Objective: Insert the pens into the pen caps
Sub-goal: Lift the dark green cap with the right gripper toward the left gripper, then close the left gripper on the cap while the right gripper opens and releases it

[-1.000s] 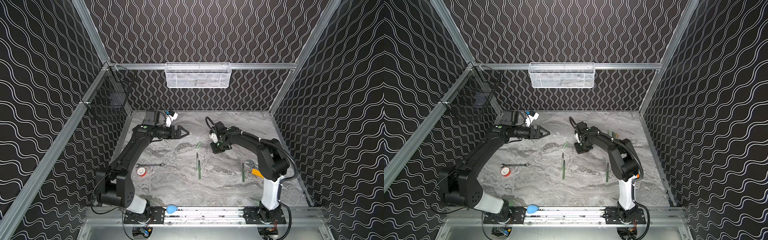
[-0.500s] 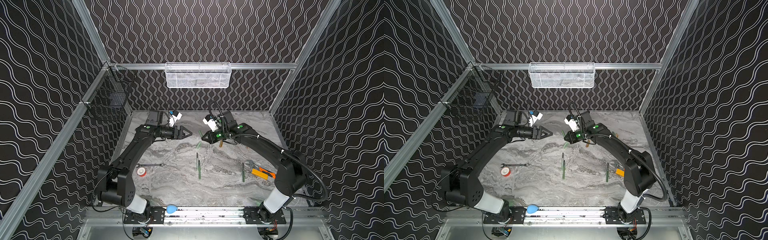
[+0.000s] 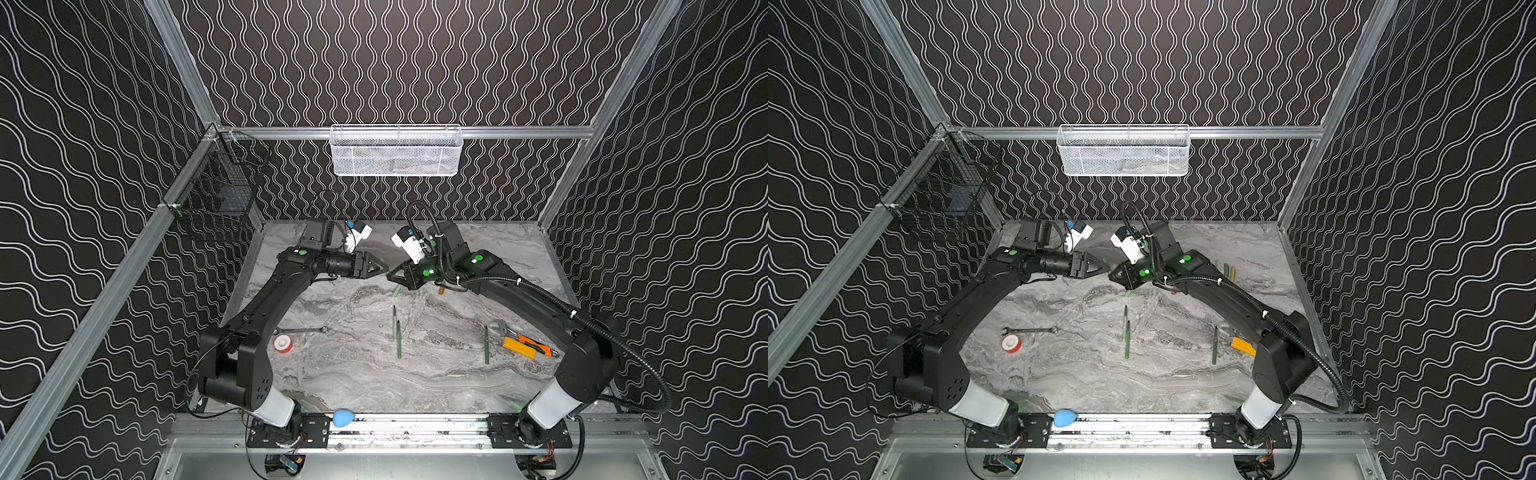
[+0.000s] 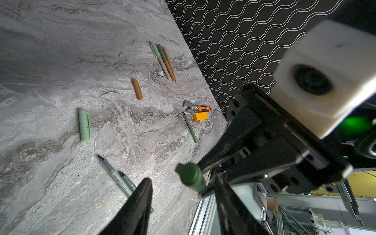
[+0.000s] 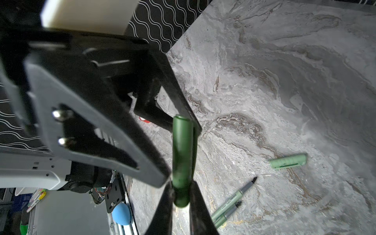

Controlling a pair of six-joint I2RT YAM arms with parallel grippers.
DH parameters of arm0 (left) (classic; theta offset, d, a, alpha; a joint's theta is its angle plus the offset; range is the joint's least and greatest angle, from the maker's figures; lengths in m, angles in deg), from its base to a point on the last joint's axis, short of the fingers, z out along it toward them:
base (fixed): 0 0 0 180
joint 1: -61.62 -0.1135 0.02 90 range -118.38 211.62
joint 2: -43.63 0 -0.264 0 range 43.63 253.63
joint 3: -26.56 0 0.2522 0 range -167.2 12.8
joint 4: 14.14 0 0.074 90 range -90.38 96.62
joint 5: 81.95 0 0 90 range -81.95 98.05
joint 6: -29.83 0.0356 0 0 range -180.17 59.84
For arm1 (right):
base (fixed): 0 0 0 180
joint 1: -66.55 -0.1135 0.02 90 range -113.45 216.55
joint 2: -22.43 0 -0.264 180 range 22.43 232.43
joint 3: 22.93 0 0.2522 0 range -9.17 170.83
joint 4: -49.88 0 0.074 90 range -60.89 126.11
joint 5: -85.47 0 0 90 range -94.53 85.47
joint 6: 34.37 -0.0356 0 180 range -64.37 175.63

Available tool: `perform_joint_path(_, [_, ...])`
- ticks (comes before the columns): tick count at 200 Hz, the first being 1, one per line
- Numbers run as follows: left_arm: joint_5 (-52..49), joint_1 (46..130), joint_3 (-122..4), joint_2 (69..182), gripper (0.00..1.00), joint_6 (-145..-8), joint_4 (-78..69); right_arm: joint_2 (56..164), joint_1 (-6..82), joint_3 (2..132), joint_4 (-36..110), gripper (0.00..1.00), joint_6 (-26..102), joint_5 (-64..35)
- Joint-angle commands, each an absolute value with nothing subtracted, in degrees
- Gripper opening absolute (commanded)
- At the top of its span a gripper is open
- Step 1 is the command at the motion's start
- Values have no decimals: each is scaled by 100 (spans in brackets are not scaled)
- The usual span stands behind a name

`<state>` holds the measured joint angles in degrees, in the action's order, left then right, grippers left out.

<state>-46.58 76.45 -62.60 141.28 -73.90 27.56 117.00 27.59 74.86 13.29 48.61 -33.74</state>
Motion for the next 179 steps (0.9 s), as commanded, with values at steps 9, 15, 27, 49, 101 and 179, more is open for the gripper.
perform_joint_path(9, [-4715,7655,-6313,14180,41,-7458,2511,11621,2617,7460,1578,15,4799,-3290])
perform_joint_path(15, [-4730,7655,-6314,14182,38,-7462,2497,11629,2589,7472,1553,15,4814,-3240])
perform_joint_path(27, [-4721,7650,-6323,14189,33,-7475,2488,11643,2522,7478,1489,15,4849,-3144])
perform_joint_path(49, [-4794,7654,-6302,14216,25,-7524,2429,11649,2421,7485,1445,15,4895,-3006])
perform_joint_path(101, [-4742,7659,-6180,14115,0,-7489,2414,11649,2294,7470,1405,19,4831,-2666])
perform_joint_path(179, [-4179,7656,-6139,13927,0,-7247,2729,11262,2586,6361,556,51,3789,-1362])
